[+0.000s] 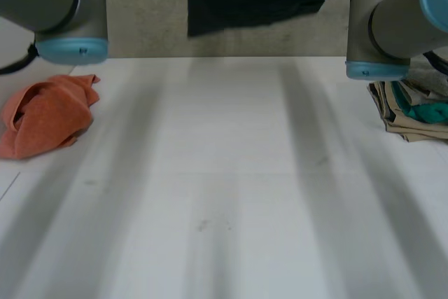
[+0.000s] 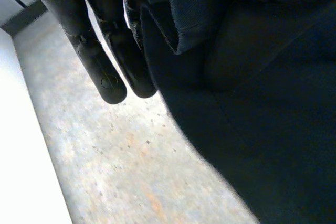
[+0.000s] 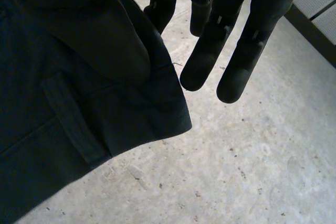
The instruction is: Fold the laundry.
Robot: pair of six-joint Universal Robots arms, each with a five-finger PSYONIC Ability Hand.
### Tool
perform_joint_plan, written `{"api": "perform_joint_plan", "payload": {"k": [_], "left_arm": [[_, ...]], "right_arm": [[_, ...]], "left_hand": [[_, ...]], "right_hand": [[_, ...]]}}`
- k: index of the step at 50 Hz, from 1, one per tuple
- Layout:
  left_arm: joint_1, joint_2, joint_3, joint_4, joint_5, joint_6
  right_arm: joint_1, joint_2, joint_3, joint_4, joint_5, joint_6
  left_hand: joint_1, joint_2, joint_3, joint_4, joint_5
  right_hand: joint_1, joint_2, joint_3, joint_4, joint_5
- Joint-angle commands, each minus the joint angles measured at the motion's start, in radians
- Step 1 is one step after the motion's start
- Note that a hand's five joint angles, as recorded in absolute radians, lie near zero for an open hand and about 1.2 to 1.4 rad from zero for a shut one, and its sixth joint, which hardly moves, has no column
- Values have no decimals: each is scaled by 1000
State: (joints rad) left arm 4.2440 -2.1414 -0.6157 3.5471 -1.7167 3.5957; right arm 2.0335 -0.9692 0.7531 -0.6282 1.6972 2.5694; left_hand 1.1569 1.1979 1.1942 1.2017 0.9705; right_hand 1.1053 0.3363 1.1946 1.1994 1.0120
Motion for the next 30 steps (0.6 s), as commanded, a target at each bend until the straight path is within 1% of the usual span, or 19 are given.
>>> {"api": "perform_joint_plan", "payload": {"k": [1,8,11,15,16,19,22,25,26,30], "left_arm": [[-7,43,-275,-5,6,-5],[-45,5,-504,-5,-3,1],[-73,-38,-602,-10,-12,1],[-114,-64,-699,-16,-41,3],[-124,-63,-717,-19,-47,3],[-150,-51,-789,-34,-81,12],[-162,-14,-857,-66,-113,35],[-162,76,-946,-112,-141,69],[-162,113,-985,-125,-144,80],[-164,204,-1096,-149,-146,97]], "right_arm": [[-1,20,127,91,-27,0],[1,111,271,163,-122,-5],[4,151,304,200,-125,-12],[8,185,341,304,-123,-38],[5,179,359,352,-120,-49],[-1,156,390,422,-119,-52],[-15,74,474,531,-117,-49],[-32,26,540,568,-119,-49],[-42,-11,592,588,-123,-49],[-56,-71,702,602,-125,-60]], "left_hand": [[239,198,202,195,251],[239,198,202,195,251],[239,198,202,195,251],[239,198,202,195,251],[239,198,202,195,251],[239,198,202,195,251],[239,198,202,195,251],[239,198,202,195,251],[239,198,202,195,251],[239,198,202,195,251]], "right_hand": [[291,1060,202,197,210],[291,1060,202,197,210],[291,1060,202,197,210],[291,1060,202,197,210],[291,1060,202,197,210],[291,1060,202,197,210],[291,1060,202,197,210],[291,1060,202,197,210],[291,1060,202,197,210],[291,1060,202,197,210]]}}
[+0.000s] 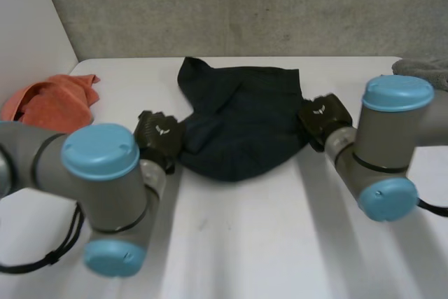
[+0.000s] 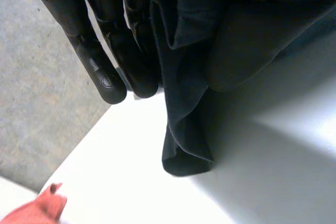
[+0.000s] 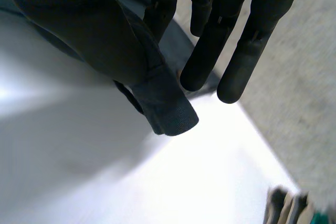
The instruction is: Fold the laundry.
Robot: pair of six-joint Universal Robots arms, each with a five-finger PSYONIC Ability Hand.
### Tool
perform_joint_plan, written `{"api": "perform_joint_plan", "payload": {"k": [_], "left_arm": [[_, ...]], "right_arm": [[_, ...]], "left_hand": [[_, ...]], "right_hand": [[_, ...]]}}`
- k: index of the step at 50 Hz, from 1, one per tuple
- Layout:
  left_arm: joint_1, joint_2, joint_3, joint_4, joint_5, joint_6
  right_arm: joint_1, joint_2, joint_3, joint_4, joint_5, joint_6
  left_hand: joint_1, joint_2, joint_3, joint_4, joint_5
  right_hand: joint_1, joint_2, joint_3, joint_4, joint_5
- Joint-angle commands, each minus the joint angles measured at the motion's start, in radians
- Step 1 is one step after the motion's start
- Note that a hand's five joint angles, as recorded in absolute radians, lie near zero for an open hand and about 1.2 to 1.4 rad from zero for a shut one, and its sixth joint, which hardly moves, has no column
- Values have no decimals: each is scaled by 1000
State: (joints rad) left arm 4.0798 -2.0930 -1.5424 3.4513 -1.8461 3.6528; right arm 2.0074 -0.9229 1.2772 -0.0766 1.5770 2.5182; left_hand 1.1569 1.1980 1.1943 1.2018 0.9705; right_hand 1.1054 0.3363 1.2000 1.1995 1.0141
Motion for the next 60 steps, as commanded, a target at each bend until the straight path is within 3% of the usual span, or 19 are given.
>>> {"api": "perform_joint_plan", "payload": {"k": [1,14,17,18,24,30,37,45,55,60], "left_arm": [[-1,174,-191,-58,-18,41],[-88,398,-410,-245,-12,39],[-96,435,-430,-317,-2,41],[-107,447,-430,-355,4,43],[-125,459,-343,-425,24,137],[-58,426,-167,-364,102,294],[34,132,117,-219,446,369],[57,-256,531,-219,714,389],[65,-625,981,-333,815,392],[106,-728,1113,-403,815,392]], "right_arm": [[-32,-128,203,51,-5,-10],[-38,-395,548,113,-18,-73],[-38,-419,574,115,-18,-75],[-38,-432,591,116,-18,-75],[-36,-462,634,117,-20,-82],[-35,-467,662,113,-23,-82],[-35,-467,699,104,-45,-78],[-36,-462,703,103,-87,-67],[-36,-455,706,89,-88,-67],[-36,-455,709,71,-88,-65]], "left_hand": [[239,198,202,194,251],[239,198,202,194,251],[-76,-117,-114,-121,-64],[-365,-406,-402,-410,-353],[-982,-1023,-1020,-1027,-971],[-982,-1023,-1020,-1027,-971],[-923,-964,-960,-968,-911],[-738,-780,-776,-783,-727],[-659,-700,-696,-704,-647],[-360,-401,-397,-405,-348]], "right_hand": [[291,1060,196,197,208],[291,1060,196,197,208],[291,1060,196,197,208],[291,1060,196,197,208],[291,1060,196,197,208],[291,1060,196,197,208],[291,1060,196,197,208],[291,1060,196,197,208],[291,1060,196,197,208],[291,1060,196,197,208]]}}
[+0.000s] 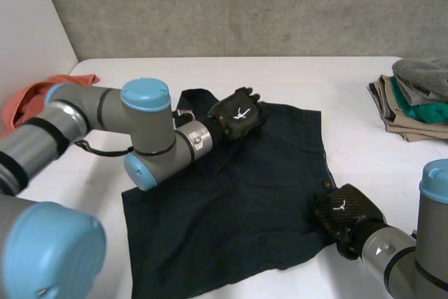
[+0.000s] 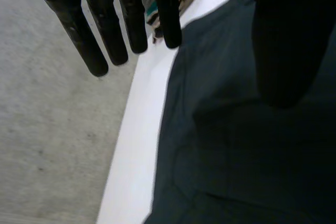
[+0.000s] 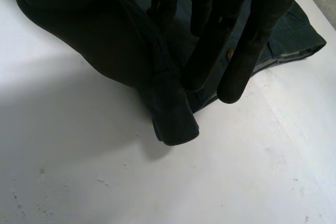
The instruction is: Fold the laundry.
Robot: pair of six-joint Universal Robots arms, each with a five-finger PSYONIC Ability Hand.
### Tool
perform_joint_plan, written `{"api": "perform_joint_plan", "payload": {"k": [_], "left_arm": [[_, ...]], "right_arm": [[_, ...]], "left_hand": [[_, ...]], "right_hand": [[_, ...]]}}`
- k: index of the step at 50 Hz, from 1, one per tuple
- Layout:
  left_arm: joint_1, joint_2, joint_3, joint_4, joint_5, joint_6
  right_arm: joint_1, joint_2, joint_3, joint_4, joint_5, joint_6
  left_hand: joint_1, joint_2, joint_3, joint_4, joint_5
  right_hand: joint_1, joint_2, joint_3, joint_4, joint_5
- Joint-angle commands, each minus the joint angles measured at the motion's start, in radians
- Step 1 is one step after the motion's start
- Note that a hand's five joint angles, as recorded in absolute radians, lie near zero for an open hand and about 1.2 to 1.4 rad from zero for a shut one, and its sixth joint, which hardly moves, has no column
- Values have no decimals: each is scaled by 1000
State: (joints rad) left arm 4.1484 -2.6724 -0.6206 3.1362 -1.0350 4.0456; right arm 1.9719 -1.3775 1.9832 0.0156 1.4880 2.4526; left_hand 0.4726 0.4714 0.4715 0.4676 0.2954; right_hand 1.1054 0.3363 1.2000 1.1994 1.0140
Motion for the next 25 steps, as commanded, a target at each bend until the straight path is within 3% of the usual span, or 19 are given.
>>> {"api": "perform_joint_plan", "payload": {"k": [1,4,14,16,17,18,21,25], "left_arm": [[41,-153,197,-90,4,0],[44,-153,196,-99,4,-2],[44,-135,167,-146,-5,1],[44,-127,165,-150,-11,7],[44,-124,165,-150,-17,12],[44,-116,165,-148,-40,22],[44,-97,162,-143,-109,41],[70,-40,159,-139,-314,59]], "right_arm": [[-2,0,3,-23,1,0],[-2,0,2,-25,1,-1],[-19,0,2,-36,1,0],[-19,0,2,-36,0,0],[-19,0,2,-37,1,0],[-19,0,2,-37,1,0],[-18,0,2,-37,1,0],[-21,0,0,-37,1,0]], "left_hand": [[366,367,367,371,369],[539,540,540,544,541],[475,476,476,480,478],[615,616,616,620,618],[799,800,800,804,802],[922,924,924,927,925],[924,925,925,929,926],[924,925,925,929,926]], "right_hand": [[291,1060,196,197,208],[291,1060,196,197,208],[291,1060,196,197,208],[291,1060,196,197,208],[291,1060,196,197,208],[291,1060,196,197,208],[291,1060,196,197,208],[291,1060,196,197,208]]}}
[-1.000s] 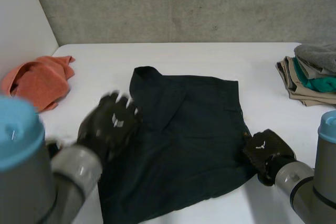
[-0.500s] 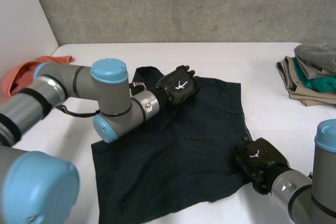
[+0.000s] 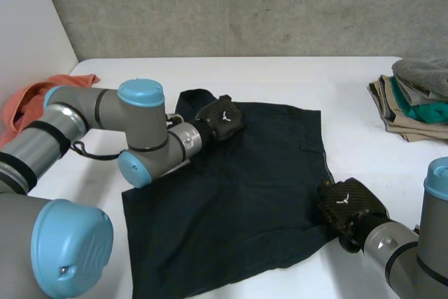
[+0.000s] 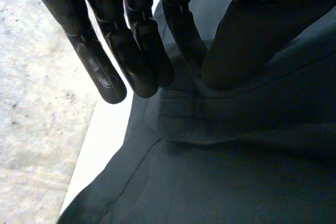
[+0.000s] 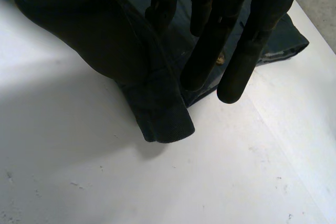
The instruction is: Fold the laundry.
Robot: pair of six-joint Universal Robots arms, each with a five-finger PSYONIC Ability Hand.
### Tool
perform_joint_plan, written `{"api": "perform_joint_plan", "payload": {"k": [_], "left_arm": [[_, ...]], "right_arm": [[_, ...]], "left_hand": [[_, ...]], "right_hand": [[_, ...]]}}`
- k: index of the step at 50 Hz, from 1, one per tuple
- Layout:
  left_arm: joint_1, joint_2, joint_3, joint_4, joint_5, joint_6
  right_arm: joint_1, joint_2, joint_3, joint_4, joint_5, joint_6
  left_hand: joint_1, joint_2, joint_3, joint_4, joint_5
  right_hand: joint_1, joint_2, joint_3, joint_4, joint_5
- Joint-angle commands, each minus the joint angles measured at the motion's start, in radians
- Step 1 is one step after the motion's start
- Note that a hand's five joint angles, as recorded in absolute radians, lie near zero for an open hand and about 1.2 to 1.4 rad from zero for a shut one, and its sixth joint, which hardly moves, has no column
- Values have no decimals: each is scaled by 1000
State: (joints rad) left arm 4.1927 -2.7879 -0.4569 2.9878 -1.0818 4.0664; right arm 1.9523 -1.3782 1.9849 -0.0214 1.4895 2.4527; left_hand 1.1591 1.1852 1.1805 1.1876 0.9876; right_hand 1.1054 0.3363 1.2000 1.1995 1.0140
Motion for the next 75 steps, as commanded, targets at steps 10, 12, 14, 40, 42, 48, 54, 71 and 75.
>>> {"api": "perform_joint_plan", "payload": {"k": [10,12,14,40,42,48,54,71,75], "left_arm": [[89,295,-359,20,-347,9],[89,341,-432,71,-285,-6],[78,361,-463,118,-236,-17],[3,-55,52,-56,-21,14],[3,-41,49,-49,-50,16],[-14,57,14,58,-266,0],[3,203,-184,83,-339,-41],[64,456,-692,152,-493,-210],[61,505,-738,158,-538,-251]], "right_arm": [[0,-2,-1,0,-2,0],[-1,-1,-5,0,-3,0],[-4,-1,-5,0,-3,0],[-33,-1,-6,-9,-5,0],[-35,-1,-6,-9,-3,0],[-35,1,-8,-9,-3,0],[-33,1,-8,-9,-3,0],[-32,1,-5,-8,-6,0],[-32,1,-3,-8,-6,0]], "left_hand": [[237,211,216,209,234],[237,211,216,209,234],[-65,-91,-86,-93,-68],[-275,-301,-296,-303,-278],[236,210,214,207,233],[237,211,216,209,234],[237,211,216,209,234],[135,109,114,107,132],[-199,-225,-221,-228,-202]], "right_hand": [[291,1060,196,197,208],[291,1060,196,197,208],[291,1060,196,197,208],[291,1060,196,197,208],[291,1060,196,197,208],[291,1060,196,197,208],[291,1060,196,197,208],[291,1060,196,197,208],[291,1060,196,197,208]]}}
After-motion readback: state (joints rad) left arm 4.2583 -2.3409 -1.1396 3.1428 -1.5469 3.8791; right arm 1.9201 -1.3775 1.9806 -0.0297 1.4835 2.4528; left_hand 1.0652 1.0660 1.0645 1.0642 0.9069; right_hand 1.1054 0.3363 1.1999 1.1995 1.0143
